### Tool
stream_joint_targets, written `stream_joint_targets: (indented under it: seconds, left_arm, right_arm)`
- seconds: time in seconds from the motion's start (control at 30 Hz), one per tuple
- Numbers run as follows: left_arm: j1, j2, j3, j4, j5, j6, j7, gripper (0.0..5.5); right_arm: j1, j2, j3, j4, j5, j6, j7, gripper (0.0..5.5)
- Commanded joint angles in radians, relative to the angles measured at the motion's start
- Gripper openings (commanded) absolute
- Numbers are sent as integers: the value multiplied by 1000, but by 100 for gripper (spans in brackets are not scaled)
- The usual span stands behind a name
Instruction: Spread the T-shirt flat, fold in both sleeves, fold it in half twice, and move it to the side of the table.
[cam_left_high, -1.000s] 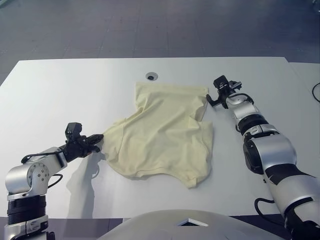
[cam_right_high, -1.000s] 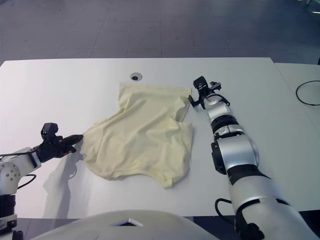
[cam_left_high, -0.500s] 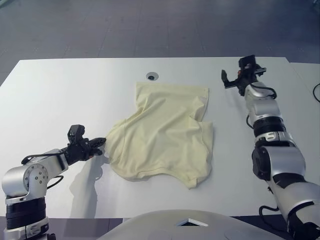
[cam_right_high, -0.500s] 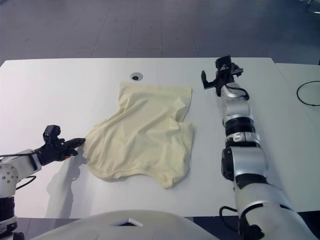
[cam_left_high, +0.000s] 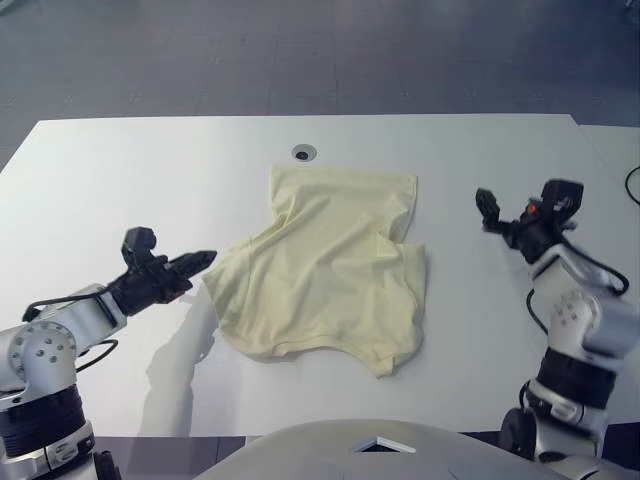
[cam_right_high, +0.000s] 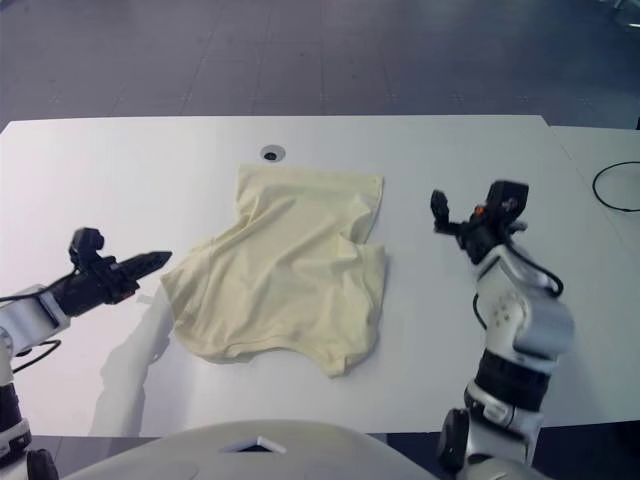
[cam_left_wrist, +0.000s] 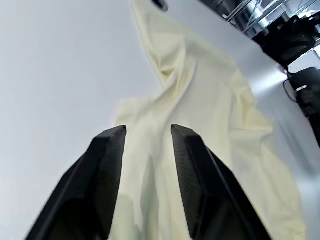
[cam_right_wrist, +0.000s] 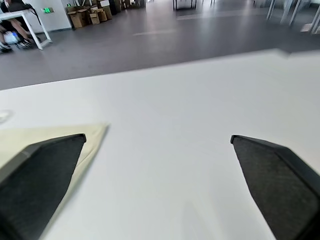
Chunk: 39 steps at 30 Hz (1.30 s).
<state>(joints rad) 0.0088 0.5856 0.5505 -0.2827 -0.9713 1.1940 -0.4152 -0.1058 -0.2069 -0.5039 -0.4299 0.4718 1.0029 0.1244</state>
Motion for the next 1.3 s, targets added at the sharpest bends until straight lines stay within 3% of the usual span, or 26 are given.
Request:
stream_joint_targets:
  seconds: [0.03, 0.23, 0.37, 0.53, 0.63, 0.73, 1.13, 1.3]
  left_arm:
    - [-114, 61, 108, -62, -138, 50, 51, 231]
    - [-136, -4, -134, -223, -68, 32, 128, 331]
    - [-101, -64, -236, -261, -40, 17, 175, 398]
    - [-98, -66, -260, -246, -15, 7, 200, 487]
    - [-89, -62, -286, -236, 14, -3, 208, 539]
    - [-86, -68, -297, -238, 24, -2, 218, 540]
    - [-80, -73, -312, -235, 46, 6, 235, 540]
    - [-66, -82, -303, -239, 49, -1, 246, 540]
  right_arm:
    - [176, 298, -296, -297, 279, 485, -35, 540]
    - [180, 564, -377, -386, 362, 611, -117, 540]
    - [263, 635, -300, -386, 406, 611, -180, 540]
    - [334, 674, -198, -355, 480, 611, -240, 540]
    - [313, 638, -189, -273, 534, 611, -268, 540]
    - [275, 578, -203, -192, 570, 611, -301, 517]
    - [271, 466, -152, -51, 794, 608, -495, 313]
    - [284, 335, -119, 14, 1002, 472, -655, 219]
